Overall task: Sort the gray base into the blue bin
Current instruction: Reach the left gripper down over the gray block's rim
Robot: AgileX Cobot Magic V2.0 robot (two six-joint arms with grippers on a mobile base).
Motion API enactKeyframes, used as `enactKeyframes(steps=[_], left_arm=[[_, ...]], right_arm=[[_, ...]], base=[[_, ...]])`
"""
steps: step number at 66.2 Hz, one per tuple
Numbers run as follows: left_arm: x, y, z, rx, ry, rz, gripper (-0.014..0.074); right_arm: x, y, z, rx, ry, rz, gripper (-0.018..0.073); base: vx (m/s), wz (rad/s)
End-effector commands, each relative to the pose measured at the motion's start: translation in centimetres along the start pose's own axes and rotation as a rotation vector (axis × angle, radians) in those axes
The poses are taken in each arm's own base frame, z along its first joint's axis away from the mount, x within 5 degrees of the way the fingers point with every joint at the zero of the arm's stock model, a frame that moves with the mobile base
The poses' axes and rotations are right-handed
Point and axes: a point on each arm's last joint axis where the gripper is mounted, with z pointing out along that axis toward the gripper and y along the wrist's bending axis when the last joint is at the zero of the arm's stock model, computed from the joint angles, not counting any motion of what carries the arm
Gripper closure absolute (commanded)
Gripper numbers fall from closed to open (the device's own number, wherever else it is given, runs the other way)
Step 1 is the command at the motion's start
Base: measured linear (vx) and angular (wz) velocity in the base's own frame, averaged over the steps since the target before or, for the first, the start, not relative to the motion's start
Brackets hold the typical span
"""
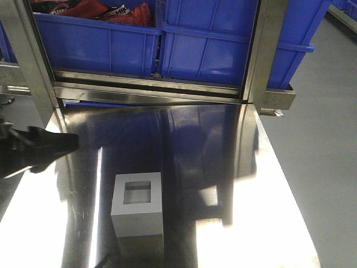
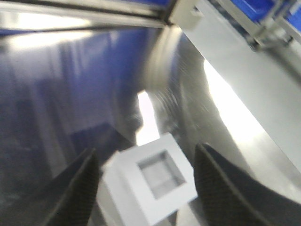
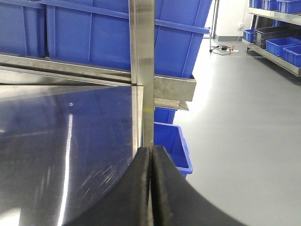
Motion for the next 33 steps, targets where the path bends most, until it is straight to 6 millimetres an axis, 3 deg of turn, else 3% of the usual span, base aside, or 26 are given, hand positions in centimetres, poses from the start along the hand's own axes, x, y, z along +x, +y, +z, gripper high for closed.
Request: enactKeyframes(steps=[1,14,33], left_arm=[[-1.3,-1.4,1.2,0.045,-0.035,0.017,0.0163],[-0.4,-2.0,5.0,0.014,0.053,0.044,0.0163],[0.7,-1.8,8.7,-0.075,0.153,0.031,0.0163]], right_arm=[[-0.3,0.0,0.0,0.003,-0.071,-0.011,0.0568],[-0.3,0.0,0.0,0.003,-0.071,-0.011,0.0568],[-0.3,0.0,0.0,0.003,-0.071,-0.011,0.0568]], base=[[0.0,0.0],[0.0,0.0],[0.0,0.0]])
